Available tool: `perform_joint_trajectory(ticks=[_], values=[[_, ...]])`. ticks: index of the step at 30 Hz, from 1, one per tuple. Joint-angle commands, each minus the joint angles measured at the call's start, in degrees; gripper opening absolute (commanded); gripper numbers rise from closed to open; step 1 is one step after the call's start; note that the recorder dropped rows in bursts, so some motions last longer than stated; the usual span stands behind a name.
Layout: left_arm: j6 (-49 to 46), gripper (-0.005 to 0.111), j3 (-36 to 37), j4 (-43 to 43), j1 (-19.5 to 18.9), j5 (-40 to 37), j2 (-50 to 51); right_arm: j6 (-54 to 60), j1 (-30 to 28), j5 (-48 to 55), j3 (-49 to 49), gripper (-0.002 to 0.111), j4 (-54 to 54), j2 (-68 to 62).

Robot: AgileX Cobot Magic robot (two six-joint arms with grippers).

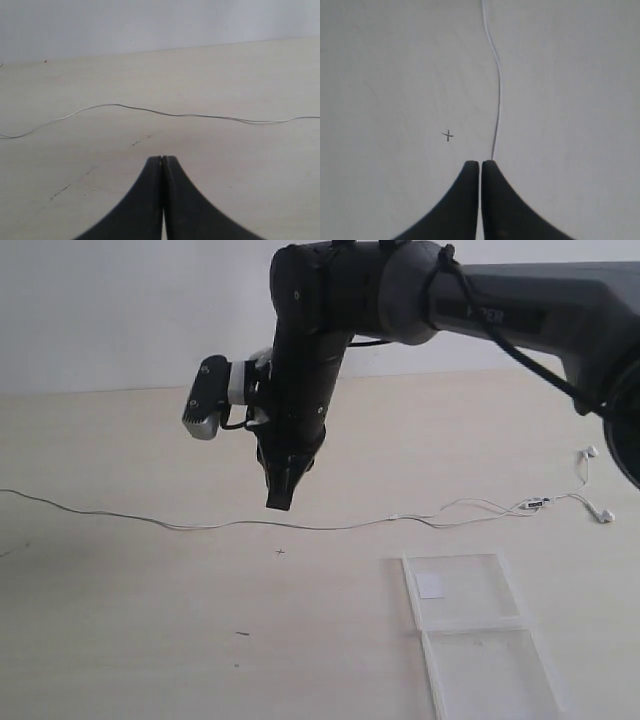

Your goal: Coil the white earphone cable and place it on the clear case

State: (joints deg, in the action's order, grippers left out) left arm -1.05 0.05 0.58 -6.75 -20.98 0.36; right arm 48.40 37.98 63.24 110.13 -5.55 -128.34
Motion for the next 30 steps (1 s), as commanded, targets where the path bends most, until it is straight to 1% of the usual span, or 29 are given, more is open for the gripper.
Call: perform_joint_trajectory(ticks=[1,3,5,14,20,30], values=[[-0.23,0.000,-0.05,-0.58,0.03,0.53,-0.36,-0.24,0.02,-0.65,0.55,0.017,-1.30,-2.37],[-0.23,0.000,-0.05,-0.58,0.03,0.53,-0.36,-0.98,0.02,-2.21,0.55,0.024,-1.30,-3.21],[-0.23,0.000,-0.05,-0.58,0.03,0.53,-0.36,-3.45,0.02,-4.01,0.55,0.027,-1.44,-3.79],[-0.23,0.000,-0.05,-0.58,0.03,0.53,-0.36,-5.01,0.02,-7.84,0.55,0.028,-1.44,-6.55],[-0.23,0.000,-0.05,-0.58,0.03,0.53,-0.36,-5.01,0.02,-11.21,0.55,0.045,-2.46,-7.22],[-0.23,0.000,-0.05,-0.58,0.03,0.53,-0.36,-5.13,0.02,-13.39,0.55,0.046,-4.62,-7.59]])
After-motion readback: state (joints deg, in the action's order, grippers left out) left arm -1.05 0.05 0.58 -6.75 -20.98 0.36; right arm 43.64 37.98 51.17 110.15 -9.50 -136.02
